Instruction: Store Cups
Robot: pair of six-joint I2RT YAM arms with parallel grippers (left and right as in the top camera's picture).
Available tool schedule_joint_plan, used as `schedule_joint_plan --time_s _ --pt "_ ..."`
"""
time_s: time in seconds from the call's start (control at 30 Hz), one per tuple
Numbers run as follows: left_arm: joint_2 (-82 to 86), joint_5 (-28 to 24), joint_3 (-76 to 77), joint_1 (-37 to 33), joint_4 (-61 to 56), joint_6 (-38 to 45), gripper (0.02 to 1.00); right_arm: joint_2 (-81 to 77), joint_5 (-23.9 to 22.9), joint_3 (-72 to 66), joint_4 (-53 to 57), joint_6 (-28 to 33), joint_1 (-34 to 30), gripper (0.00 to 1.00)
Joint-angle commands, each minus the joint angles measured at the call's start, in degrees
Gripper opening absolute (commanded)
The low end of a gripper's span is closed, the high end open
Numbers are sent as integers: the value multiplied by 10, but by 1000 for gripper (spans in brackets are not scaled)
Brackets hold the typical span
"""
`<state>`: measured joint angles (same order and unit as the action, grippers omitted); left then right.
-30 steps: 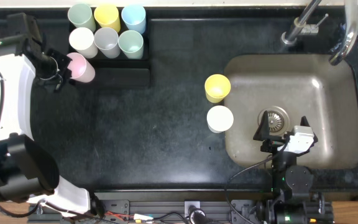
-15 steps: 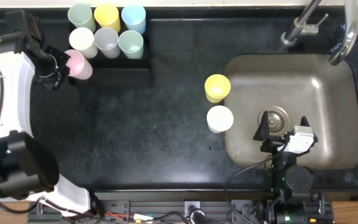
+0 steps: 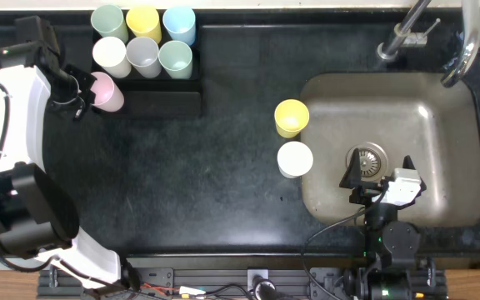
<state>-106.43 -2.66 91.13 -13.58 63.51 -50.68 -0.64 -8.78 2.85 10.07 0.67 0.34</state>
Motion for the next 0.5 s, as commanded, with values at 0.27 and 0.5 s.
schedule_joint_plan --time_s 0.27,0.5 --pt "-38 23 10 12 -14 -6 36 4 4 0 -4 2 -4 998" --pt "-41 23 10 16 -32 -6 323 4 4 0 -4 2 -4 998"
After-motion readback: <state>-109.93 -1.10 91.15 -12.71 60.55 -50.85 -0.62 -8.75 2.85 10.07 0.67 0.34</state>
